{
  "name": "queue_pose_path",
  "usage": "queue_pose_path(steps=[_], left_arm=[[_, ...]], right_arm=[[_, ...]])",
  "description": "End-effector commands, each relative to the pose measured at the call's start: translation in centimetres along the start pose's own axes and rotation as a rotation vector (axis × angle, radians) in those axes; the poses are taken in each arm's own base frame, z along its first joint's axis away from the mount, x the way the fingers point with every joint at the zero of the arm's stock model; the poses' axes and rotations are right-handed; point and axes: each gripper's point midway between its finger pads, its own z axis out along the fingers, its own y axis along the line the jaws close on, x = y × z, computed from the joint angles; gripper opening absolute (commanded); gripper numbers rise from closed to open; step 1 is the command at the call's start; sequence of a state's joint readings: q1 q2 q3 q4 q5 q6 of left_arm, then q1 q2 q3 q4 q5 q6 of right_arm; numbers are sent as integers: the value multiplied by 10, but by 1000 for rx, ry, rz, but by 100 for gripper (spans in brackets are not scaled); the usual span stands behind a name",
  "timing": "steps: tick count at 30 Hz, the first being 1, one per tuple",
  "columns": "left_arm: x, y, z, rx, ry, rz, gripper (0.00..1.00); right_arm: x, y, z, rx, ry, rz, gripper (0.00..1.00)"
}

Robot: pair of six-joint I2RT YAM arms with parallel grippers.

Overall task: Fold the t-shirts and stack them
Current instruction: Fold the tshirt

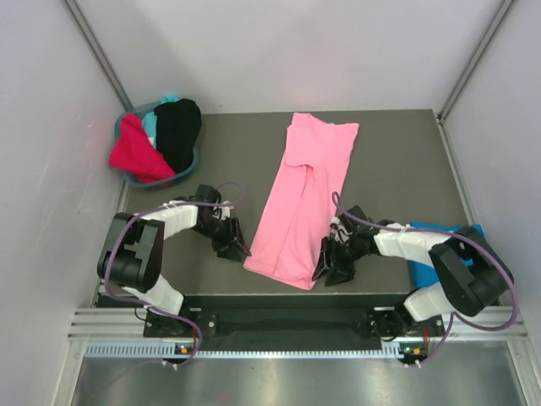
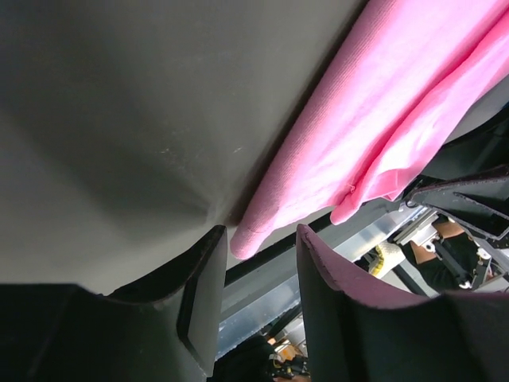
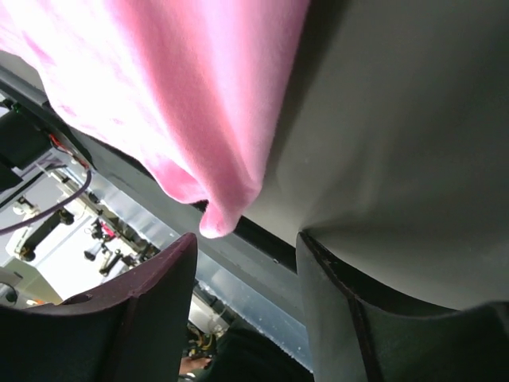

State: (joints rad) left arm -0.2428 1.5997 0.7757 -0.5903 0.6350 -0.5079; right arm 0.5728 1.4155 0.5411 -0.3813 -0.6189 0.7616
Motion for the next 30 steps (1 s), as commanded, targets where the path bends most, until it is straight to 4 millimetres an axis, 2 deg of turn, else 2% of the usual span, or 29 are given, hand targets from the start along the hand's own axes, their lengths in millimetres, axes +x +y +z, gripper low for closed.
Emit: queue_pose_path(steps=[1, 6, 7, 10, 23, 26, 30], left_arm=[[0, -4, 2, 16, 1, 21, 45], [7, 1, 6, -1, 18, 25, 43], [8, 2, 7, -2, 21, 21, 43], [11, 2, 8, -2, 26, 24, 42], [16, 0, 12, 2, 39, 38, 39], [16, 2, 15, -1, 41, 36, 37], [14, -2, 16, 15, 46, 43, 27]], right_arm=[[-19, 18, 2, -25, -46, -26, 53], [-23, 25, 5, -24, -51, -31, 52], [-21, 25, 6, -16, -43, -31, 47], [-15, 21, 9, 24, -32, -36, 40], [-2, 10, 20, 65, 14, -19, 29], [-4, 14, 22, 52, 16, -21, 26], [-6, 15, 25, 39, 17, -26, 21]])
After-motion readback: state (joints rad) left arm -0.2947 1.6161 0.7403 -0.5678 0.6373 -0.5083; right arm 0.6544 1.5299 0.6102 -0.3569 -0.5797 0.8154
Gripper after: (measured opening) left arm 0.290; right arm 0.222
